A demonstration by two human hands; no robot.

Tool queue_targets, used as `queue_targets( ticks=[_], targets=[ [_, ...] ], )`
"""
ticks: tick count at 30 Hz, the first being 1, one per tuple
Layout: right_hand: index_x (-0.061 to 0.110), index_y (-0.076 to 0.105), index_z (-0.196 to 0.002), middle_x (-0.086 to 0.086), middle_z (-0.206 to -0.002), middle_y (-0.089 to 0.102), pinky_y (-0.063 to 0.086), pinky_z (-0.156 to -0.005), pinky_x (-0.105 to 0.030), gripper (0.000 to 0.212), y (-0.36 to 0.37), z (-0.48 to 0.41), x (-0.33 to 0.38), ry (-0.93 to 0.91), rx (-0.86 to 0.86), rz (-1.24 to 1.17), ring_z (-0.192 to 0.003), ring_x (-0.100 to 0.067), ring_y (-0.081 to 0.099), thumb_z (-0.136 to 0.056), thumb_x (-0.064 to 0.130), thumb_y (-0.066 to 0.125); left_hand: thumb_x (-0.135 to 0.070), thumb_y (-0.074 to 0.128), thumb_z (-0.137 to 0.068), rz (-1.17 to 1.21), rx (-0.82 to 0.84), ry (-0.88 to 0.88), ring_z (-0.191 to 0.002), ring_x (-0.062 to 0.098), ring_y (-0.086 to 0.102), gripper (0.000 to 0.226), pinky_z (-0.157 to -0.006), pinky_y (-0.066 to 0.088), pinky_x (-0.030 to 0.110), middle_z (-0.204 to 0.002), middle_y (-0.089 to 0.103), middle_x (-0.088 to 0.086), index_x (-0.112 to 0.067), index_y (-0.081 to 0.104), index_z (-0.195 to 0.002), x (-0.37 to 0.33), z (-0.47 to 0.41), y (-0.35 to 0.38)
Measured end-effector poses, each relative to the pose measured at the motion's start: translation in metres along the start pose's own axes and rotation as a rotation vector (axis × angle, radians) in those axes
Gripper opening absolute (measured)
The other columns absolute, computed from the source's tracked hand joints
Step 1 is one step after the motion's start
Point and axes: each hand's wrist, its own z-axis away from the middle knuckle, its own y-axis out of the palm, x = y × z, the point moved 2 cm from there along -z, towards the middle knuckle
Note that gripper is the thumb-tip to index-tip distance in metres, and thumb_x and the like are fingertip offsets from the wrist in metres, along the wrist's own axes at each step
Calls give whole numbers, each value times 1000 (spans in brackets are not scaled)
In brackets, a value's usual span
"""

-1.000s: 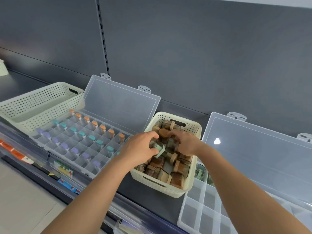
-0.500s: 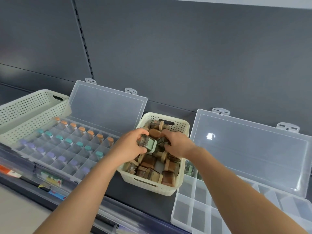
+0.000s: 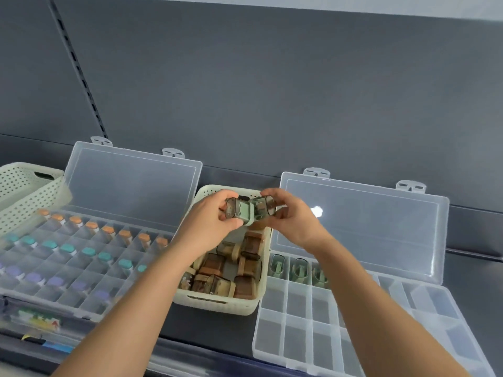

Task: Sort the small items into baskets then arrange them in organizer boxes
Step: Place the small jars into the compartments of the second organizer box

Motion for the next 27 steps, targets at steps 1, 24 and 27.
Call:
queue_targets(
  ticks=[1,24,27],
  targets=[
    [25,56,-123,-3,-103,60,49,-70,-20,48,-8,4,-1,-27,-46,68,-66,-10,56,-82,3,68,-29,72,-81,5,3,23,-86,-5,53,51,-68,41,20,-103,52,-18,-36,51,-127,-8,-1,4],
    [23,62,-112,4,-104,57,51,-85,-31,46,-160,140,-79,308,-233,572,-91,-12,57,-71,27,81,-48,71,-76,-278,353,537,-86,15,53,40,-69,45,30,-93,56,-7,-22,63,-105,-151,14,167],
    [24,62,-111,5,-105,58,51,-85,-33,43,-160,146,-87,338,-159,618,-92,-13,57,-72,27,80,-50,71,-75,-406,361,585,-88,15,52,42,-66,35,27,-93,55,-6,-21,64,-105,-152,16,181]
  ],
)
